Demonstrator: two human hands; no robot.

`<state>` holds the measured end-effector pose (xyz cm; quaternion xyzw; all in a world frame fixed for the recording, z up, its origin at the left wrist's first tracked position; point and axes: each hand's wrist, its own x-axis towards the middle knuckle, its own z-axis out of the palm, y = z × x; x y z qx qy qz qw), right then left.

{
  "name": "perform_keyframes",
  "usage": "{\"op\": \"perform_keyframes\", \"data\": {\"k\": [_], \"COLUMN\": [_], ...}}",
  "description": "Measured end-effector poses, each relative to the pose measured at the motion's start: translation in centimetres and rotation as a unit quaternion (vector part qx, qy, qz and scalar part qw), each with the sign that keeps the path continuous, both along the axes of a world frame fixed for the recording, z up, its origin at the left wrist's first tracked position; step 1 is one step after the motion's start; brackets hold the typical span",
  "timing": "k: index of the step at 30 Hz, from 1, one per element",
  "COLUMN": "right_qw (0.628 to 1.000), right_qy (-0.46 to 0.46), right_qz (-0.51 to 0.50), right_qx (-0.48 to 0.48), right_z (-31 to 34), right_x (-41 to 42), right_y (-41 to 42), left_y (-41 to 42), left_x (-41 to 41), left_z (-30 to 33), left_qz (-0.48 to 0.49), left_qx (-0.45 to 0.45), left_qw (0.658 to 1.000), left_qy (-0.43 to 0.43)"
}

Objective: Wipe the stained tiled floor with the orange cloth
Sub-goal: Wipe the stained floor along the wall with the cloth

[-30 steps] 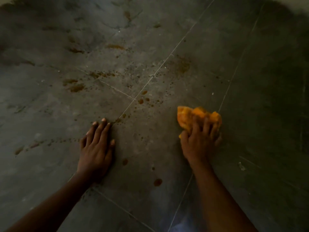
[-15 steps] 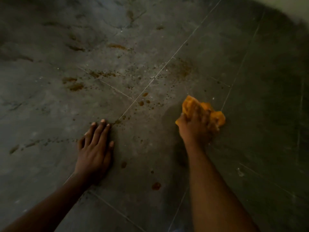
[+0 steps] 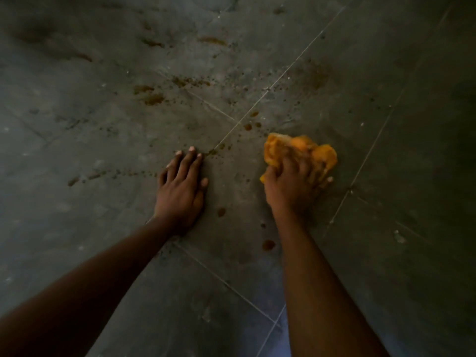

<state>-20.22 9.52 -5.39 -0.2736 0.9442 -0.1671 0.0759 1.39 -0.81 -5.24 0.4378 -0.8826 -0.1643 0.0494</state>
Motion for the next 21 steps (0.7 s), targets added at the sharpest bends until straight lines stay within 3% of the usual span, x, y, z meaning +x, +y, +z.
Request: {"op": "perform_keyframes", "data": {"k": [3,5,8,11,13,17,21], "right_qw": [0.99,0.989,0.997,0.998,0.997,0.984,0.962], "right_qy": [0.048,0.044,0.039,0.009,-0.04,0.004,0.073], "right_qz": [0.128,0.133,0.067,-0.063,-0.071,0.177,0.261], "right_qx": [-0.04,-0.038,0.012,-0.014,-0.014,-0.037,0.011], "right_z": [-0.4,-0.8,-1.0,-0.2,0.6,0.6,-0.1], "right_x": [5.4,7.6,7.8,6.5,8.4,17.6,19.2], "right_y": [4.2,9.4,14.7,11.2,7.2,7.9,14.5], "left_y": [-0.3,-0.8,-0.5,1.8,4.1,8.3,9.9], "left_x": [0.2,0.4,2.0,5.1,8.0,15.1,20.3], "left_z": [0.4,1.0,2.6,3.5,3.8,3.5,1.6], "left_qz": [0.011,-0.002,-0.053,-0.017,0.027,0.028,0.071], "left_qx": [0.034,0.073,0.087,0.057,0.075,0.07,0.12], "left_qw": [0.999,0.997,0.995,0.998,0.997,0.997,0.99], "left_qy": [0.014,0.012,-0.012,-0.003,0.008,-0.009,0.013]}}
